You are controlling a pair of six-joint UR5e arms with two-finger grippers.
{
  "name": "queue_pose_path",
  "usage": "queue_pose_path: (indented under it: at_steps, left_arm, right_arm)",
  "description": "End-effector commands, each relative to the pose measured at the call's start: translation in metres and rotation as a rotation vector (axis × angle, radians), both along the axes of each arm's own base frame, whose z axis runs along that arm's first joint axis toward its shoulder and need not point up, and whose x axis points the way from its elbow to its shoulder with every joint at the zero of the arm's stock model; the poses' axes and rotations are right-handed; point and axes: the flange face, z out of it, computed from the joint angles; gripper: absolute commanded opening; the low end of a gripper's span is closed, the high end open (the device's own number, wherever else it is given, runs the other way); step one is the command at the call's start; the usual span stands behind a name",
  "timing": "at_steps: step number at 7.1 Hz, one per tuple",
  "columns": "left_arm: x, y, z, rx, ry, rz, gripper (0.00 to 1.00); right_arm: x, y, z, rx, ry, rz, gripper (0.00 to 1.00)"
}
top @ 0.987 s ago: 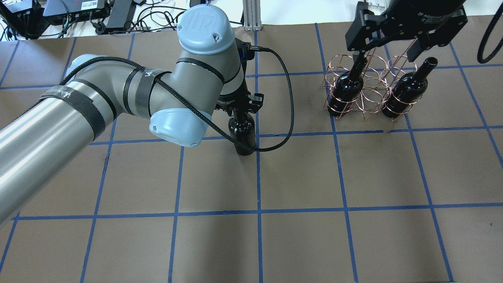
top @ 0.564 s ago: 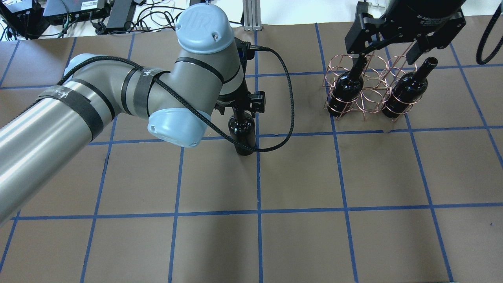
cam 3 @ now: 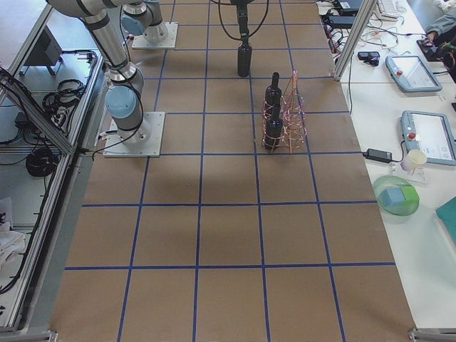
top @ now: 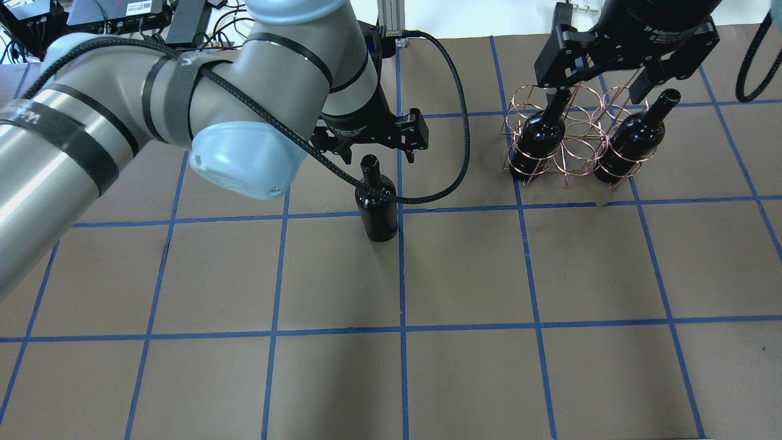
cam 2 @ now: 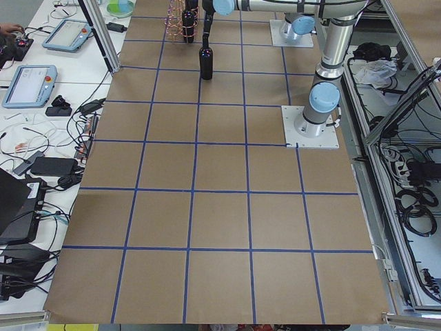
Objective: Place wine into wine basket
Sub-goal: 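Withdraw the left arm while the right arm reaches over the bottle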
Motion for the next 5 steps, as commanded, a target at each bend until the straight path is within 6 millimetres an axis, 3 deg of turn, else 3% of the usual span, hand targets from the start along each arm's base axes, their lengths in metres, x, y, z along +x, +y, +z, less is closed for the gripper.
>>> queue_pose_path:
  at_steps: [1, 3, 4, 5]
  left_arm:
    - [0.034, -0.018, 0.038, -0.003, 0.005, 0.062, 1.00]
    - [0.093, -0.043, 0.052, -0.005, -0.002, 0.117, 1.00]
    - [0.128, -0.056, 0.061, -0.016, -0.012, 0.108, 1.00]
    - [0.168, -0.070, 0.071, -0.043, -0.023, 0.090, 1.00]
  right_arm:
    - [0.000, -0.026, -0.017, 0.041, -0.002, -0.006, 1.00]
    - [0.010, -0.059, -0.029, 0.055, -0.006, -0.003, 1.00]
    - [0.032, -0.073, -0.038, 0.038, -0.021, -0.023, 1.00]
    - [0.078, -0.075, -0.053, 0.019, -0.016, -0.016, 1.00]
